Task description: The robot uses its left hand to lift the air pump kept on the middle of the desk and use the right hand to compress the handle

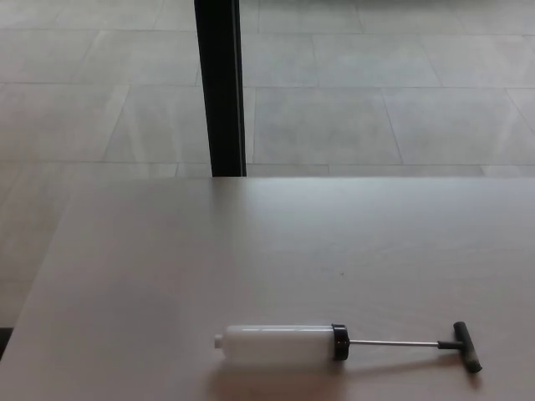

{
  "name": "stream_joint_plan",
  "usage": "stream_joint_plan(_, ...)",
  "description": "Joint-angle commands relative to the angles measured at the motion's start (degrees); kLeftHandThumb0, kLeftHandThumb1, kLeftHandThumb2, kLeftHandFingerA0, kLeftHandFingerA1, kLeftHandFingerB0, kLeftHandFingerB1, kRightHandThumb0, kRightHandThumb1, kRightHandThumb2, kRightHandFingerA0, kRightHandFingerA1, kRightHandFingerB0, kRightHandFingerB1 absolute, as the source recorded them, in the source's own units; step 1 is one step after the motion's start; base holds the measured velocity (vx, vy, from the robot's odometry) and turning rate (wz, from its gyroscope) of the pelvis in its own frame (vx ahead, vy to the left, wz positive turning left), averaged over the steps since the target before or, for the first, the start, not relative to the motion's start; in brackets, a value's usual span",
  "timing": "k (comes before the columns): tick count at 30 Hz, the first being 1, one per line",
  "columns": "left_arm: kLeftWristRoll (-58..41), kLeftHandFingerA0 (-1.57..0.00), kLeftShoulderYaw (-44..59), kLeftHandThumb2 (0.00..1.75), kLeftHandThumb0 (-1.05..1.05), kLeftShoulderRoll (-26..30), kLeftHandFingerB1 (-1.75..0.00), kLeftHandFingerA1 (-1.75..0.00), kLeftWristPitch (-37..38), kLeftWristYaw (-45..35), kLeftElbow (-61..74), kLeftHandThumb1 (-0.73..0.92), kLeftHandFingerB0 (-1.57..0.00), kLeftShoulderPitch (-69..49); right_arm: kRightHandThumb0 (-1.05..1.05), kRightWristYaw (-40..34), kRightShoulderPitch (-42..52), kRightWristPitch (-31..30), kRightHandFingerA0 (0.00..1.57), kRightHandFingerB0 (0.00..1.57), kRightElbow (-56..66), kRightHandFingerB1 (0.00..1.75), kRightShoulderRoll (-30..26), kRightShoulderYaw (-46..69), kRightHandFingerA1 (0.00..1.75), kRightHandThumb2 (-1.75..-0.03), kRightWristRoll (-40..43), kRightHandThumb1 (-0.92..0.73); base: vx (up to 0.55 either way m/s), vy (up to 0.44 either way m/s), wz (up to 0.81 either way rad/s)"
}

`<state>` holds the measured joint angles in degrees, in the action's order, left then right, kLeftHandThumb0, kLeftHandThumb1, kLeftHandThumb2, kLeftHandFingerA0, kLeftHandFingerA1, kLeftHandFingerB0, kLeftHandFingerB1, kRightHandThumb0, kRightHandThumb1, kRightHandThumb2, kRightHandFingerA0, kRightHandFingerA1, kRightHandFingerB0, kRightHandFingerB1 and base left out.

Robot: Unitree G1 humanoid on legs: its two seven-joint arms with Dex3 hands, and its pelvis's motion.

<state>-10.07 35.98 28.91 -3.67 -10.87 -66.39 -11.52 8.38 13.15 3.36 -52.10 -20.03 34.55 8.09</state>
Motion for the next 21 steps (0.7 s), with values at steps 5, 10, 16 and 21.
stream_joint_plan(5,-13.08,-0.02,13.88,1.03,-0.37,7.39,-0.5,-0.53,-0.31,-5.11,-2.91,0.47,0.0,4.18,-0.79,3.07,-4.98,0.93,0.04,0.04,-1.43,0.23,-7.04,17.87,0.41,-1.07,17.21,-0.67,0.0,0.0,0.0)
stream_joint_plan(10,-12.42,-0.01,15.44,1.09,-0.35,9.09,-0.5,-0.52,6.67,-1.55,0.47,0.58,0.0,9.44,-0.87,1.36,-8.51,-0.22,0.0,0.12,5.09,0.17,-10.34,21.7,0.48,-1.07,18.45,-0.72,0.0,0.0,0.0)
stream_joint_plan(16,-6.22,-0.2,8.83,0.62,-0.68,9.67,-0.33,-0.46,14.25,-2.02,9.72,0.75,-0.2,14.87,-0.85,-1.34,-10.17,0.56,0.0,0.11,19.78,0.18,-11.08,18.26,0.15,-1.04,13.02,-0.69,0.0,0.0,0.0)
stream_joint_plan(21,-4.13,-0.2,4.71,0.62,-0.71,7.37,-0.36,-0.48,13.25,0.53,30.51,0.74,-0.26,16.84,-0.84,-4.58,-15.4,2.68,0.07,0.15,26.18,0.29,-13.12,13.41,0.36,-0.65,7.12,-0.8,0.0,0.0,0.0)
